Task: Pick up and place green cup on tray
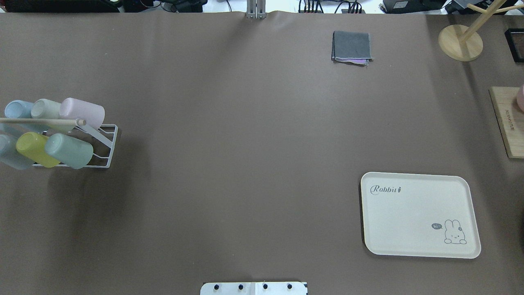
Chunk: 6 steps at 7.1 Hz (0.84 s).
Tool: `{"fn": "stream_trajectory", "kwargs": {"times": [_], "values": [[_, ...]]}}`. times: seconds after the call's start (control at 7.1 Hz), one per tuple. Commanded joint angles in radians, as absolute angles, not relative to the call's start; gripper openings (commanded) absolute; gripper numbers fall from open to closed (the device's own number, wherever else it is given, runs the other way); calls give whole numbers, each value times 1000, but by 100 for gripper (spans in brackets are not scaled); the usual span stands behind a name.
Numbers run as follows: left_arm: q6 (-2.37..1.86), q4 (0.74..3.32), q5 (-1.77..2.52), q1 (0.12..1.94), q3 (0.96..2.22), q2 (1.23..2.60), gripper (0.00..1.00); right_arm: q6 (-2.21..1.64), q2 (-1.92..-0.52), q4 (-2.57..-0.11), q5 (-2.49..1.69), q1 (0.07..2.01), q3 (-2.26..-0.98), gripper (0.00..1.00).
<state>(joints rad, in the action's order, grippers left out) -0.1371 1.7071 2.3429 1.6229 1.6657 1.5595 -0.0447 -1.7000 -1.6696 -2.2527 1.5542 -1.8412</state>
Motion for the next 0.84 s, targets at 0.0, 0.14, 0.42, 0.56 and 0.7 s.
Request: {"fn": "stream_trajectory", "kwargs": {"times": [0.0, 0.14, 0.42, 0.56, 0.7], "values": [[-143, 1707, 2339, 1611, 1748, 1548, 98, -49, -1695, -1669, -2259, 1554, -1861, 100], [-143, 1707, 2333, 1583, 1806, 1542, 98, -49, -1701, -1681, -2266, 1546, -1902, 100], [-274, 1706, 2306, 1481, 1926, 1510, 98, -84, -1701, -1672, -2298, 1510, -1913, 100], [-331, 1706, 2262, 1433, 1998, 1476, 98, -226, -1697, -1669, -2290, 1435, -1942, 100], [-363, 1707, 2249, 1396, 2064, 1427, 98, -355, -1694, -1667, -2292, 1358, -1972, 100]]}}
